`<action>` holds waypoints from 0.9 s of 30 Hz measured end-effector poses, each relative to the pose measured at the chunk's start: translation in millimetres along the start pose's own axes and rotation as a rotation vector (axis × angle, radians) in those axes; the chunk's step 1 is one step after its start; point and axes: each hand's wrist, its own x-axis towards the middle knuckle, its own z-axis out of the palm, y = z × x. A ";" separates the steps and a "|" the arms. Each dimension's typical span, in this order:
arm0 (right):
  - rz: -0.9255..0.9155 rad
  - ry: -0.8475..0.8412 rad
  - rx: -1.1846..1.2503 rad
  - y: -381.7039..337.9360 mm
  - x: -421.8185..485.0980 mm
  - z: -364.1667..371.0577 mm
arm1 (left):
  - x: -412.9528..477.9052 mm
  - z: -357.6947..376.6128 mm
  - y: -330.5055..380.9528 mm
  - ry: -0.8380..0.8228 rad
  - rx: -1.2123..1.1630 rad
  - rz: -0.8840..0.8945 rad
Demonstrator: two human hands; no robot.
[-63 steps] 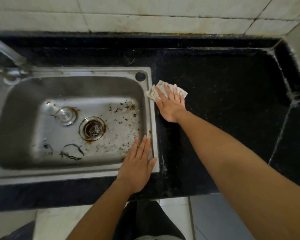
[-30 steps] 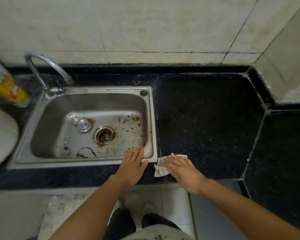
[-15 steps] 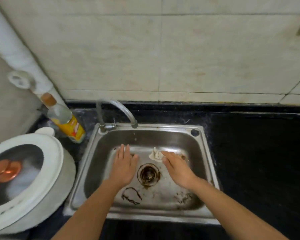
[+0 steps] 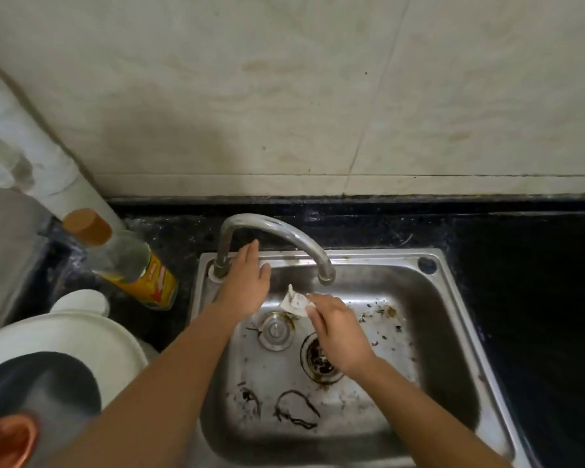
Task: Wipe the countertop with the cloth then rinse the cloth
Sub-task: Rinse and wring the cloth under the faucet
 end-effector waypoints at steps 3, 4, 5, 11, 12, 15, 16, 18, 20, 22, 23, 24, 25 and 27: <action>0.009 -0.009 0.011 -1.1 1.3 0.6 | -9.2 -1.0 -7.3 -0.002 0.083 0.074; 0.012 -0.013 0.020 -2.2 1.5 0.8 | -13.6 -1.4 -9.4 -0.005 0.106 0.091; 0.014 -0.016 0.033 -3.0 1.8 0.9 | -17.5 -1.4 -11.2 -0.014 0.122 0.102; 0.029 -0.019 0.186 -8.5 7.7 -6.2 | -33.7 8.2 -14.6 -0.027 0.124 0.119; 0.046 -0.027 0.198 -7.3 8.8 -7.6 | -34.7 8.7 -14.4 -0.016 0.123 0.124; 0.154 -0.048 0.284 -3.0 9.3 -9.8 | -43.6 14.4 -12.9 0.052 0.110 0.191; 0.205 -0.039 0.370 -1.1 9.7 -9.8 | -49.5 19.0 -10.3 0.079 0.065 0.214; 0.314 -0.029 0.595 2.0 11.3 -11.9 | -61.0 31.0 -3.1 0.091 -0.079 0.200; 0.463 -0.048 0.783 6.3 13.8 -15.4 | -64.4 46.9 1.8 0.081 -0.250 0.093; 0.618 -0.068 0.941 14.3 16.5 -16.0 | -59.9 56.4 9.8 0.030 -0.452 -0.151; 0.683 -0.076 1.029 17.4 18.0 -16.7 | -56.7 58.2 15.0 -0.004 -0.582 -0.307; 0.733 -0.096 1.119 19.2 20.1 -17.3 | -53.6 59.3 20.6 -0.043 -0.719 -0.458; 0.765 -0.132 1.201 19.6 22.1 -18.6 | -50.3 60.6 24.1 -0.089 -0.843 -0.584; 0.800 -0.185 1.320 19.1 25.6 -21.5 | -45.8 64.1 24.8 -0.183 -1.020 -0.689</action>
